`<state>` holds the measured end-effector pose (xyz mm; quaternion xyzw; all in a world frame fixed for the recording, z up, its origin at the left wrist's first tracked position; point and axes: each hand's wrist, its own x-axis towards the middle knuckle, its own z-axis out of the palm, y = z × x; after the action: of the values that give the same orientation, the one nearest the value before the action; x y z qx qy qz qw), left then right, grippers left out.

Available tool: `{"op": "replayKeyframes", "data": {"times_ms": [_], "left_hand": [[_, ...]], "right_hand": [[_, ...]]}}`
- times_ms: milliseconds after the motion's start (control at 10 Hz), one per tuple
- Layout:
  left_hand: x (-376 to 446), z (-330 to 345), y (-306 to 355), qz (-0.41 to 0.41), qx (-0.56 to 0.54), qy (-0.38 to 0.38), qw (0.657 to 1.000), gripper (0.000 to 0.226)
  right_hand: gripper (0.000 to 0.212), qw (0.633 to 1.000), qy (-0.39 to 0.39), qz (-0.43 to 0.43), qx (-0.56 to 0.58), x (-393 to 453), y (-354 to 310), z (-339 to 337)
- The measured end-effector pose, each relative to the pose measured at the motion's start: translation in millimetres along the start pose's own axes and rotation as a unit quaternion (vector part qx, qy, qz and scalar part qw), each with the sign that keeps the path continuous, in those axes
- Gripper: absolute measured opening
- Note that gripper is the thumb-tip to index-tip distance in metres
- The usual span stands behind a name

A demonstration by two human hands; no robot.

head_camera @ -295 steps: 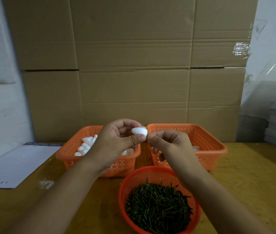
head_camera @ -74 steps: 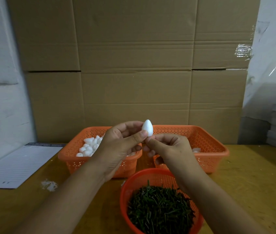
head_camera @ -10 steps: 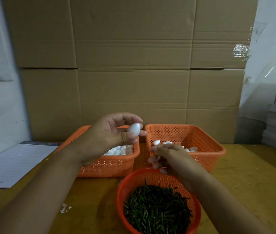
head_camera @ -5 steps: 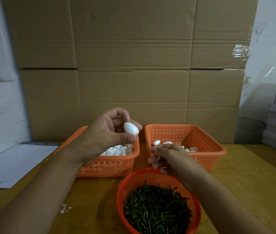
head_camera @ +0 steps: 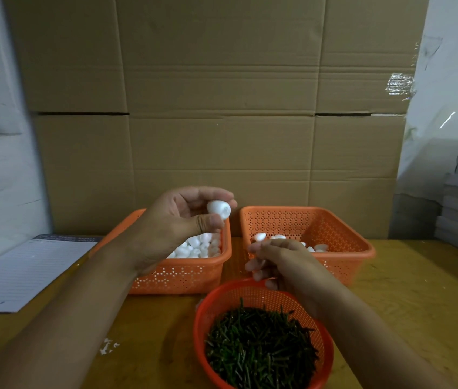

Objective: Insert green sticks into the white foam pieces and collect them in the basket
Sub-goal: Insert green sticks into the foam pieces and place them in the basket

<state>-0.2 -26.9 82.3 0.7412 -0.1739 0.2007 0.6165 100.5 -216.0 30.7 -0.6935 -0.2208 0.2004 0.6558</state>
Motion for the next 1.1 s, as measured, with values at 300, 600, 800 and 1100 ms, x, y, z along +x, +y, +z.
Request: {"op": "replayKeyframes", "data": {"times_ms": [300,600,800,1100], "left_hand": [[1.4,-1.1,-3.8,-0.016,0.016,-0.016,1.0,0.022],[1.2,1.0,-3.2,-0.02,0.011,-0.024,0.999,0.025],[-0.5,3.2,-2.3,-0.014,0.009,-0.001,1.0,0.046],[0.7,-0.8,-4.7,-0.016,-0.003,0.001,1.0,0.029]], "right_hand": [[0.02,1.0,-0.003,0.0,-0.002,0.6,0.9,-0.5],[0.019,1.0,-0.004,0.0,-0.005,0.8,1.3,-0.2],[0.019,1.0,-0.005,0.002,-0.002,1.1,2.6,-0.4],[0.019,1.0,-0.006,0.0,-0.004,3.1,4.1,-1.7]]}}
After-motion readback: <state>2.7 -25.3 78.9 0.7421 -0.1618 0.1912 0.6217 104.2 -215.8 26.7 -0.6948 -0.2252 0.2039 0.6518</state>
